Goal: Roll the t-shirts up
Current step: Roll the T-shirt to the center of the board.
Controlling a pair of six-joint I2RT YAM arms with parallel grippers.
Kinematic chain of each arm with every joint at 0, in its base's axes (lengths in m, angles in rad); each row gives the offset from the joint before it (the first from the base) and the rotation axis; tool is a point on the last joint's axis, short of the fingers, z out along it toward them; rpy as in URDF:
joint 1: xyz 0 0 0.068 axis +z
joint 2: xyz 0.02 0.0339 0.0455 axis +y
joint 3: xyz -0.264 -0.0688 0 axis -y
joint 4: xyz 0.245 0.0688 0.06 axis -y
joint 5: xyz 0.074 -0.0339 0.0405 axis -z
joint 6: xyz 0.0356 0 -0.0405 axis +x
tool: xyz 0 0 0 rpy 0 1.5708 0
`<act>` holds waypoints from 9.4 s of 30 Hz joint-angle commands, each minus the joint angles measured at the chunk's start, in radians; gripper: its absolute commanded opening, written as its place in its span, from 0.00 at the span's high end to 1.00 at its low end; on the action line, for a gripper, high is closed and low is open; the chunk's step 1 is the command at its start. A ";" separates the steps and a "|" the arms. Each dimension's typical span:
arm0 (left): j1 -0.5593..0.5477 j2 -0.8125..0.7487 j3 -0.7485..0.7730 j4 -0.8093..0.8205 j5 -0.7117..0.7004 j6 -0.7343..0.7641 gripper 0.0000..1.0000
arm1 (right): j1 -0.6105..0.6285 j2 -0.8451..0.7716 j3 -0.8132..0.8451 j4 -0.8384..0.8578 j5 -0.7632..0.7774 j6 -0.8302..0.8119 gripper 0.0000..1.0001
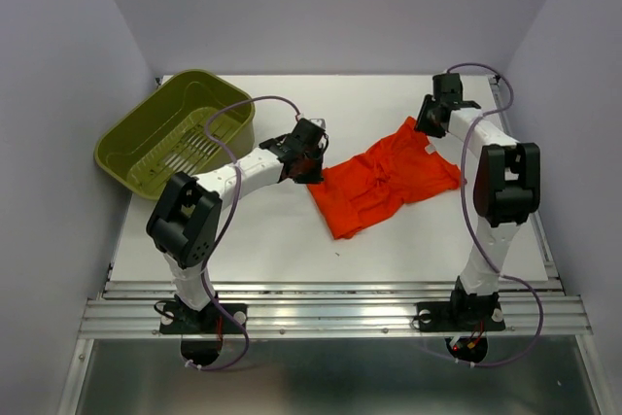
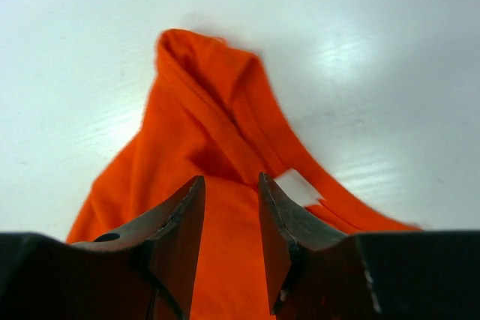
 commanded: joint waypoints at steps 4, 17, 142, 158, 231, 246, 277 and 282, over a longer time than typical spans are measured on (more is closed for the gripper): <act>0.000 -0.051 0.016 -0.021 -0.011 0.007 1.00 | 0.053 0.113 0.135 -0.030 0.014 -0.024 0.59; 0.000 -0.029 0.021 -0.020 -0.011 0.004 1.00 | 0.063 0.159 0.154 -0.027 0.015 -0.021 0.71; 0.074 0.228 0.134 -0.029 -0.046 0.064 1.00 | 0.081 -0.137 -0.348 0.018 0.272 0.241 0.94; 0.074 -0.001 0.246 -0.133 -0.008 0.122 1.00 | 0.321 -0.373 -0.299 0.013 0.206 0.155 0.71; 0.163 -0.365 -0.225 0.029 0.196 -0.183 0.06 | 0.966 -0.293 -0.567 0.312 0.329 0.027 0.99; 0.154 -0.183 -0.338 0.348 0.276 -0.227 0.01 | 0.948 -0.381 -0.653 0.381 0.254 0.046 0.99; 0.131 0.020 -0.242 0.339 0.249 -0.189 1.00 | 0.938 -0.395 -0.624 0.289 0.255 0.014 0.38; 0.128 -0.015 -0.220 0.247 0.210 -0.232 1.00 | 0.948 -0.393 -0.583 0.234 0.294 -0.010 0.23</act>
